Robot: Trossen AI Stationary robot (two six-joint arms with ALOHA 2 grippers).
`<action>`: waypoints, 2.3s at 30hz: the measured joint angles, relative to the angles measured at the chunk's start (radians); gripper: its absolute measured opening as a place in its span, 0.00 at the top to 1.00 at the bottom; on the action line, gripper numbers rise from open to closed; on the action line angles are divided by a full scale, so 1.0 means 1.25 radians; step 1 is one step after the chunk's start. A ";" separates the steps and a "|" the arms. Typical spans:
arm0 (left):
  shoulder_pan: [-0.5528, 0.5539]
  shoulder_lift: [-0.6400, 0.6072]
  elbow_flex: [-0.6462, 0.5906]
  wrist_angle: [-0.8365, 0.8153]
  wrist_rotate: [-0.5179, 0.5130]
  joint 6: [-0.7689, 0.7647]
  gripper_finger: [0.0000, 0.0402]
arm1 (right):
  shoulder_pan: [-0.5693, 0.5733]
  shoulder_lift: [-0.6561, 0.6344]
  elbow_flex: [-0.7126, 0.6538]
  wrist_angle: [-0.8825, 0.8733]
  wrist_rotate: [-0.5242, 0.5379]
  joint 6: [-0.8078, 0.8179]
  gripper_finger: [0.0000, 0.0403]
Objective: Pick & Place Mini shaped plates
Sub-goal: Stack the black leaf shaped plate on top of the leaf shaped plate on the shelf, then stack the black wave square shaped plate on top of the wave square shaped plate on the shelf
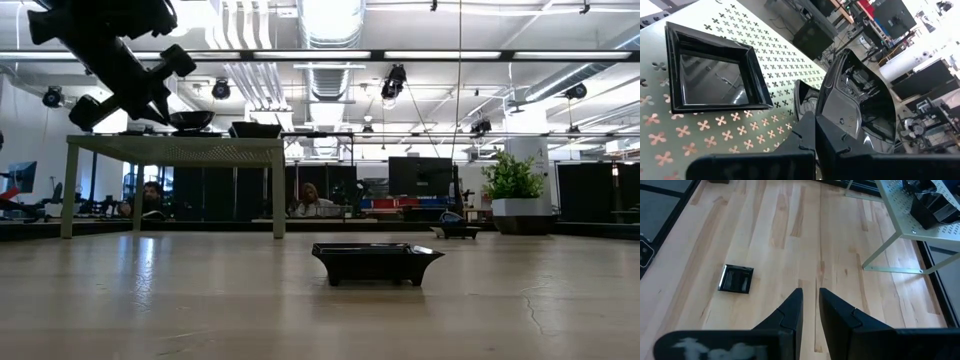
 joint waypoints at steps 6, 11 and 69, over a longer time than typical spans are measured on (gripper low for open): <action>0.000 0.008 0.000 0.001 0.003 0.002 0.99 | 0.000 0.000 0.000 0.004 0.000 -0.002 0.85; 0.000 0.008 0.000 0.001 0.009 0.028 0.94 | 0.000 0.000 0.000 0.014 0.000 -0.004 0.85; -0.574 0.013 0.161 0.023 0.368 0.997 1.00 | 0.000 0.000 -0.001 0.015 0.000 0.001 0.85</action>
